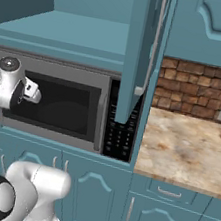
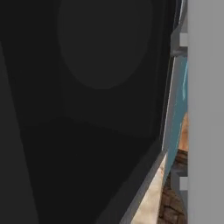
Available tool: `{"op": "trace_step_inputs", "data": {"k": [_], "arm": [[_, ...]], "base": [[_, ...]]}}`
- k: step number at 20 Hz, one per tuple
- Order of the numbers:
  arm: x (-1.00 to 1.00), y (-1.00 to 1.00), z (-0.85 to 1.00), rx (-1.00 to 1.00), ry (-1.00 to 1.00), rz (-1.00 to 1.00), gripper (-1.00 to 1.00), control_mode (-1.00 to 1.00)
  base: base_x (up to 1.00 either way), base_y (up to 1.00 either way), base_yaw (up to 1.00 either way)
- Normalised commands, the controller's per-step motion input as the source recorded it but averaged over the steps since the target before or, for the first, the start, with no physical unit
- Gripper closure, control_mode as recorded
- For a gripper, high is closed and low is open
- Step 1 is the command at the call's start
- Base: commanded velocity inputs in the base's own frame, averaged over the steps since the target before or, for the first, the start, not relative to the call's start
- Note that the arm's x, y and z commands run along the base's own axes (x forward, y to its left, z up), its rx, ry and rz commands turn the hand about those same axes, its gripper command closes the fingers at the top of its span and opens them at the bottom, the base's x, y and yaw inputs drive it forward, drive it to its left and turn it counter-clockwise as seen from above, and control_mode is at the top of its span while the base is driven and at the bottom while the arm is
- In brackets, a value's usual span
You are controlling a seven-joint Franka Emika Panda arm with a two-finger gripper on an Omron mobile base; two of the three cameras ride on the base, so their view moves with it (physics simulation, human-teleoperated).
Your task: Pick the tangerine from the counter and place it in the cabinet. Then close the cabinet.
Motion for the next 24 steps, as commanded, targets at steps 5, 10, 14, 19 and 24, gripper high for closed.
{"op": "trace_step_inputs", "data": {"k": [5,10,14,19,24], "arm": [[0.00,0.82,-0.29,0.00,0.00,0.00,-1.00,-1.00],[-0.14,0.77,-0.38,0.00,-0.01,0.00,-1.00,-1.00],[-0.16,0.81,-0.35,0.00,-0.02,0.01,-1.00,-1.00],[-0.12,0.81,-0.32,0.00,-0.03,0.02,-1.00,-1.00],[-0.12,0.73,-0.27,0.00,-0.05,0.02,-1.00,-1.00]], "base": [[0.00,0.00,0.00],[0.00,0.00,0.00],[0.00,0.00,0.00],[0.00,0.00,0.00],[0.00,0.00,0.00]]}}
